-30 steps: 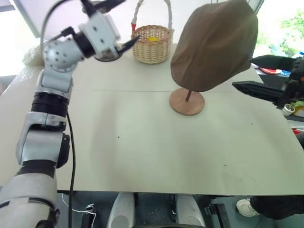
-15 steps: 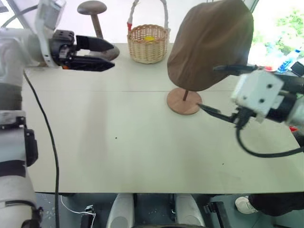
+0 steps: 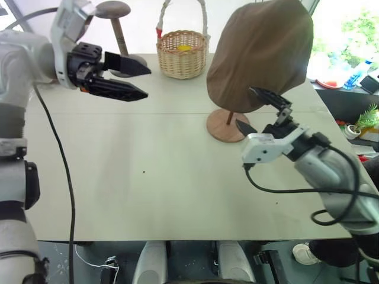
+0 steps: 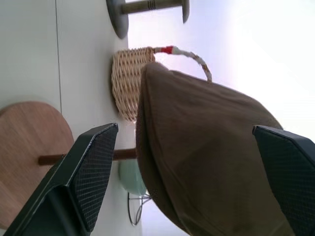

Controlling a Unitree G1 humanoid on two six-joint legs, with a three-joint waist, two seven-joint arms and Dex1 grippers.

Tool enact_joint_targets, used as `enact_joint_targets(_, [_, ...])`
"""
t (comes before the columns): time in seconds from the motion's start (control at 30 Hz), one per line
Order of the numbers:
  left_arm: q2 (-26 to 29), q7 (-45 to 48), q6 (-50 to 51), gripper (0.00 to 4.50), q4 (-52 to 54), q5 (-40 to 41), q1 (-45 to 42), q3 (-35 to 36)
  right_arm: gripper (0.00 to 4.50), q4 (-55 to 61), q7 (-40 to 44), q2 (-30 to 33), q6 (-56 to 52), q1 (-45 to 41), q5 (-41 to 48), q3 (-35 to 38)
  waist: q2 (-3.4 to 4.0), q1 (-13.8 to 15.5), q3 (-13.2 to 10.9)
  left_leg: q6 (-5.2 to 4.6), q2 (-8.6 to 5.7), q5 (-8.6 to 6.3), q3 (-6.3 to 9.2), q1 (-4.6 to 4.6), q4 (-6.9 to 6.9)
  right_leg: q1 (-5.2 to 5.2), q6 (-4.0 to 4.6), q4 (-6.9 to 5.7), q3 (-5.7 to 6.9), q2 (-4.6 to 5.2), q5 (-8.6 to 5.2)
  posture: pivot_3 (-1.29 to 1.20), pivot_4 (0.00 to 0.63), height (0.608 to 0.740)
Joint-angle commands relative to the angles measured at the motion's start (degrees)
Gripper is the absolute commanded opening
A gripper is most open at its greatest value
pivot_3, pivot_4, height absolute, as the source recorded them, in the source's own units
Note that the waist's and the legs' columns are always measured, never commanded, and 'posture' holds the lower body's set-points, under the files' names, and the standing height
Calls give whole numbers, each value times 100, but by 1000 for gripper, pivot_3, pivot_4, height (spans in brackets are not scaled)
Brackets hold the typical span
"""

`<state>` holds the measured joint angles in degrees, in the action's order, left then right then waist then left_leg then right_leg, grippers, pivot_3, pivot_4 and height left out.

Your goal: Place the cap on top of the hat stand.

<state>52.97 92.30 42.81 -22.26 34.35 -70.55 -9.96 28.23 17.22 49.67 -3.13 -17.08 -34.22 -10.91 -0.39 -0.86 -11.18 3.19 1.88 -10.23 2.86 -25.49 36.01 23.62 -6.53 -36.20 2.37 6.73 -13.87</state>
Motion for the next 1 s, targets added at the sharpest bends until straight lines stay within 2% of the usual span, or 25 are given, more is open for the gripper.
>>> enact_joint_targets(0.03, [-22, 20, -98, 4246, -31, -87, -218, 183, 4500, -269, -227, -197, 269, -37, -415, 36, -1, 7, -1, 0, 0, 0, 0, 0, 0, 0, -1, 0, 0, 0, -1, 0, 150, 728])
enact_joint_targets(0.33, [-168, -54, -133, 4246, -10, -234, -134, 418, 4500, -1182, -1103, -816, 730, -587, -1263, 37, -4, -15, -2, 0, 0, 0, 0, 3, -1, -1, 5, -3, -1, -1, 3, 0, 150, 728])
enact_joint_targets(0.43, [-204, -121, -96, 4352, -6, -251, -142, 506, 3665, -1336, -1260, -909, 819, -629, -1328, 102, -4, -6, -3, -1, 0, 0, 0, 4, -5, -1, 7, -4, -2, -2, 4, 0, 150, 728])
enact_joint_targets(0.63, [-236, -188, -106, 4352, 45, -292, -98, 578, 474, -1199, -1319, -948, 979, -694, -1344, 224, -5, 0, -3, -1, -1, 0, 0, 3, -3, -2, 4, -5, -5, -1, 3, 0, 150, 728])
enact_joint_targets(0.67, [-242, -197, -107, 4352, 52, -300, -90, 587, 52, -1194, -1316, -949, 988, -705, -1350, 248, -6, 0, -3, -1, -1, 0, 0, 3, -3, -2, 4, -5, -5, -2, 3, 0, 150, 728])
enact_joint_targets(0.83, [-267, -225, -123, 4352, 68, -335, -31, 633, 15, -1132, -1277, -908, 1097, -898, -1184, 512, -6, 2, -3, -1, -1, 1, 1, 9, 2, -8, 5, -7, -5, -2, 3, 0, 150, 728])
enact_joint_targets(1.0, [-300, -245, -189, 4352, 71, -374, 42, 664, 15, -1077, -904, -630, 1398, -1440, -601, 876, -5, -9, -4, -1, -1, 1, 0, 8, 1, -7, 4, -8, -7, -2, 4, 0, 150, 728])
